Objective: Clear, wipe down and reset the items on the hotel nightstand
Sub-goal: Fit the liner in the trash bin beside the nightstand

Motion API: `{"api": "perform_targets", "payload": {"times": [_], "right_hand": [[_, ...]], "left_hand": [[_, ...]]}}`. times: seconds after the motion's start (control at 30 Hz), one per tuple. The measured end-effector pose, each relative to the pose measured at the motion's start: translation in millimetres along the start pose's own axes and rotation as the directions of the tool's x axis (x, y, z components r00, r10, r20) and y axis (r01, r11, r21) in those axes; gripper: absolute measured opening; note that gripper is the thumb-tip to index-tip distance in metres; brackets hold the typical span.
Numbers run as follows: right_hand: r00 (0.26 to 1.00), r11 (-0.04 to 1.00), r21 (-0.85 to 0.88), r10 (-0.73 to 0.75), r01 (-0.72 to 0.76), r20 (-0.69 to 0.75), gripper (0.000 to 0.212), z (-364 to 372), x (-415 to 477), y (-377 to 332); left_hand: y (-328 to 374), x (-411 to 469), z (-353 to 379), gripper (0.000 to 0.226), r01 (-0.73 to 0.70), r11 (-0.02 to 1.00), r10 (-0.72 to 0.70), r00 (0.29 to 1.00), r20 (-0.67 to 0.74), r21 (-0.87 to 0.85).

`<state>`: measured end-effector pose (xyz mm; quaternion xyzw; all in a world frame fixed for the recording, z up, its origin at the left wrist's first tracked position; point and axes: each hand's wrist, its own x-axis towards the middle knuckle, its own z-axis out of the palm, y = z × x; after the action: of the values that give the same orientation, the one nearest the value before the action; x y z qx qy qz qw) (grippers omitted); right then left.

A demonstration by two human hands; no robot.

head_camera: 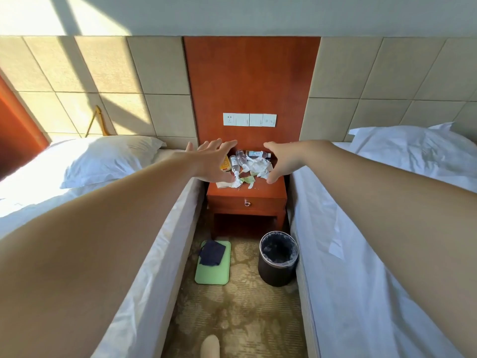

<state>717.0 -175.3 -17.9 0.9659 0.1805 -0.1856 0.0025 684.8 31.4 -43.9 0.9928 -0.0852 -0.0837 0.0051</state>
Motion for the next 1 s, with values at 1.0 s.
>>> {"api": "perform_targets", "payload": {"times": [1.0], "right_hand": [[0.98,0.963,0.216,0.129,-0.161,0.154,0.081,-25.0,253.7,97.0]], "left_hand": [[-63.5,304.7,15.9,0.088,-0.203,0.979,0.203,0.96,0.193,-0.021]]}}
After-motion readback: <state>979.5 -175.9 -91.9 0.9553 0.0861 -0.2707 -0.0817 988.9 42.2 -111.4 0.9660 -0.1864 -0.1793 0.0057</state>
